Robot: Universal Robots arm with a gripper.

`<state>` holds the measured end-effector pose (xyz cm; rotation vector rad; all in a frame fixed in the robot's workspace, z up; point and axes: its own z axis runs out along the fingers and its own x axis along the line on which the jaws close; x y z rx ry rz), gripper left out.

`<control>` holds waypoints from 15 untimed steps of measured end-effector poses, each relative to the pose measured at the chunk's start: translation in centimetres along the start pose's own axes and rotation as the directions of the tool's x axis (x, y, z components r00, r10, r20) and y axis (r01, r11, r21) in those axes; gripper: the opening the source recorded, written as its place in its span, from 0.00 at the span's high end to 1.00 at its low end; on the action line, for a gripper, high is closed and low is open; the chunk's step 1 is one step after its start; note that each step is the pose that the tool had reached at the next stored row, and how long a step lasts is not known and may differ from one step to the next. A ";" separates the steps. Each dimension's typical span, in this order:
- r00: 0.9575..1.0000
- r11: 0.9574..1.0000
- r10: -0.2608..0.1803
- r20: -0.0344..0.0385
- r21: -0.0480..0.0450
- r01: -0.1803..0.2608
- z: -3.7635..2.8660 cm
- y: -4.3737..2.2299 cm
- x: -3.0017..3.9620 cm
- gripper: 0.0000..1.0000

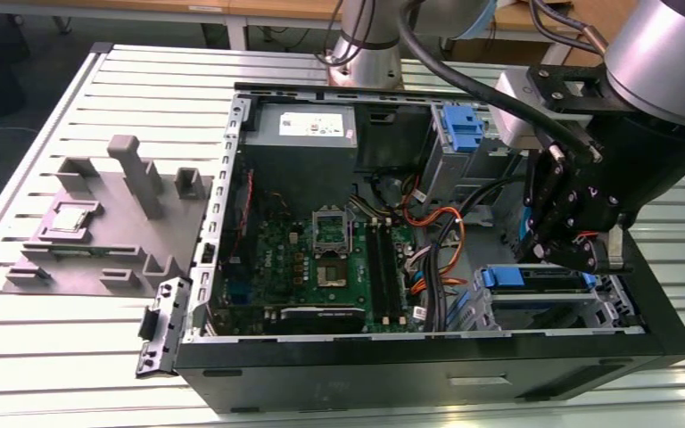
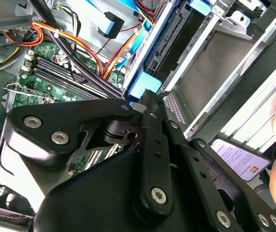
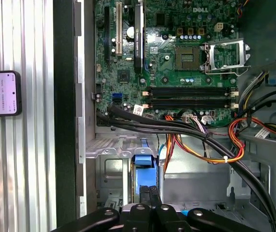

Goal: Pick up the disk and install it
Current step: 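Insert the first disk wire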

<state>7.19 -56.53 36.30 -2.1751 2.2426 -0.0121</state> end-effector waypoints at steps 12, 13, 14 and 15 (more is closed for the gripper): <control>1.000 1.000 0.000 0.000 0.006 0.000 -1.18 -0.01 -0.01 0.90; 1.000 1.000 0.000 0.000 0.008 0.000 -1.29 -0.01 -0.01 0.90; 1.000 1.000 -0.001 0.001 0.014 0.001 -1.28 -0.01 0.00 0.90; 1.000 1.000 -0.007 0.001 0.020 0.007 -1.28 -0.02 0.00 0.90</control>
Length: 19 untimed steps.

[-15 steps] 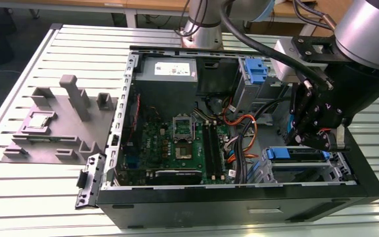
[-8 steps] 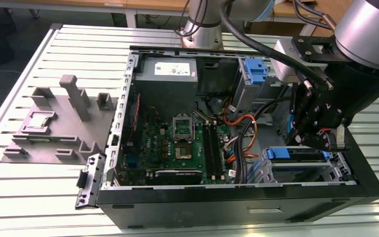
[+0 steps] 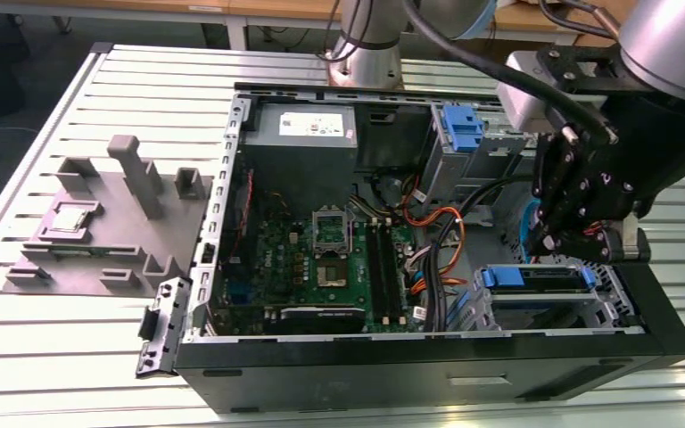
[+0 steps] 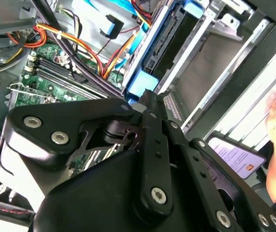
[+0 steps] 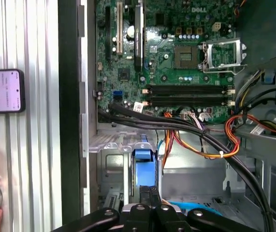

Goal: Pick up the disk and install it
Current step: 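Insert the first disk wire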

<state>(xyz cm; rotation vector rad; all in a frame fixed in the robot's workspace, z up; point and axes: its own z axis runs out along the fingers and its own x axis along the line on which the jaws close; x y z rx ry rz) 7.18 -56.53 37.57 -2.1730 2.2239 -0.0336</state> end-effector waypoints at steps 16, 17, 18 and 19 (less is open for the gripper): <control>0.991 0.991 -0.136 -0.002 0.004 0.136 0.47 0.01 -0.06 0.90; 0.991 0.991 -0.136 -0.002 0.004 0.136 0.48 0.01 -0.07 0.90; 0.991 0.991 -0.137 -0.003 0.004 0.137 0.51 0.01 -0.07 0.90; 0.989 0.989 -0.145 -0.003 0.004 0.145 0.52 0.01 -0.06 0.90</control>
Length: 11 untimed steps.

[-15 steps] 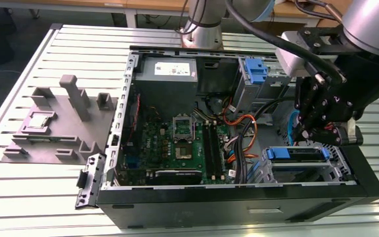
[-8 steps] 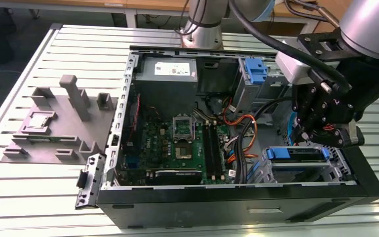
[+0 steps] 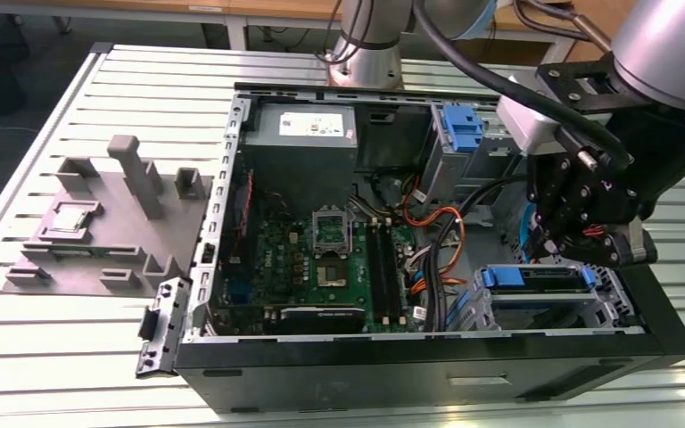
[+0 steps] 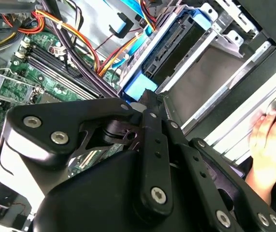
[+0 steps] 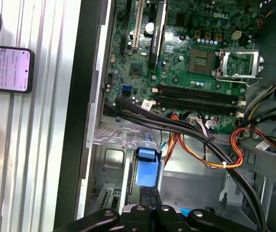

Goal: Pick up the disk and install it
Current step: 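Insert the first disk wire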

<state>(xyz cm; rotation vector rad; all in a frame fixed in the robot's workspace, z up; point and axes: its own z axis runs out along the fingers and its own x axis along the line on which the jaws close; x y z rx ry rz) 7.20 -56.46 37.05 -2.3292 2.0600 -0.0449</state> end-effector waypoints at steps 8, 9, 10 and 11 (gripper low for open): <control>0.989 0.989 -0.145 0.006 0.001 0.145 0.12 0.01 0.00 0.90; 0.987 0.987 -0.163 0.007 0.001 0.163 0.14 0.01 0.00 0.90; 0.983 0.983 -0.181 0.008 0.001 0.181 0.16 0.01 0.00 0.90; 0.980 0.980 -0.199 0.008 0.001 0.199 0.18 0.01 0.00 0.90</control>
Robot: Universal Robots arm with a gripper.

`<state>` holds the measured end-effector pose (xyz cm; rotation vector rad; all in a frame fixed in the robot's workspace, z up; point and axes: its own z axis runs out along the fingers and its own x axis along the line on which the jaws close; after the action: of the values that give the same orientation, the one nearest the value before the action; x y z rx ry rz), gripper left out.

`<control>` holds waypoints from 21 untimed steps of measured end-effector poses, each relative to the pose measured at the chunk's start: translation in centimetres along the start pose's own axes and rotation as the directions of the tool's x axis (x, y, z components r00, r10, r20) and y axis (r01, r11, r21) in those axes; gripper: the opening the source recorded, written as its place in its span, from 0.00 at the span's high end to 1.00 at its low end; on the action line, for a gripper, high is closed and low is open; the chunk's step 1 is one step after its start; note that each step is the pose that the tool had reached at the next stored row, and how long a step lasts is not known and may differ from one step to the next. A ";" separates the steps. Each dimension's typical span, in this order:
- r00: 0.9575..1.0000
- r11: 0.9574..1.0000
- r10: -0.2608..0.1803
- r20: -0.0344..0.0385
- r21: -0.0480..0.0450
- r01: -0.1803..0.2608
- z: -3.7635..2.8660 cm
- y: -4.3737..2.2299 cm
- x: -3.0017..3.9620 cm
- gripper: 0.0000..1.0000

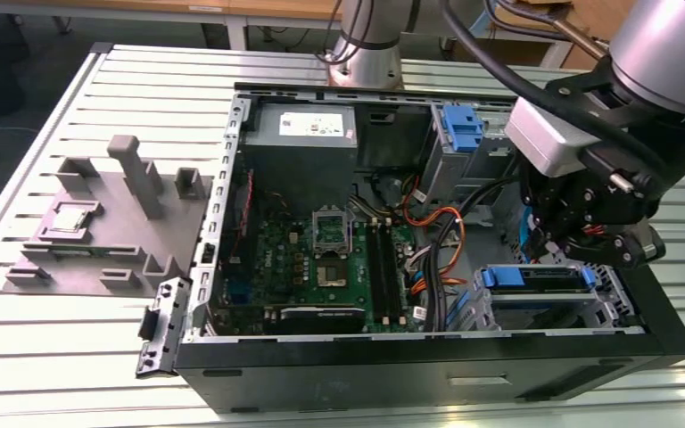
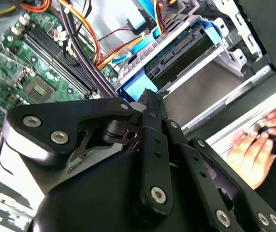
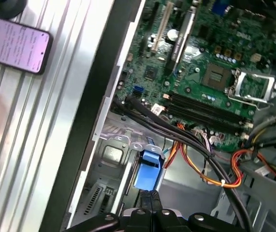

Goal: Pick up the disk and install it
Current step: 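Insert the first disk wire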

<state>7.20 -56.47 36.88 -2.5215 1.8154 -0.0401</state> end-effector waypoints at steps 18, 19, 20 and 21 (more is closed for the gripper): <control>0.979 0.979 -0.205 0.007 0.004 0.205 0.19 -0.01 0.00 0.90; 0.978 0.978 -0.208 0.006 0.006 0.208 0.19 -0.07 0.02 0.90; 0.978 0.978 -0.210 0.006 0.006 0.209 0.20 -0.19 0.06 0.90; 0.978 0.978 -0.210 0.006 0.007 0.210 0.20 -0.35 0.10 0.90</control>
<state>7.57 -56.45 36.69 -2.6940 1.5356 -0.0429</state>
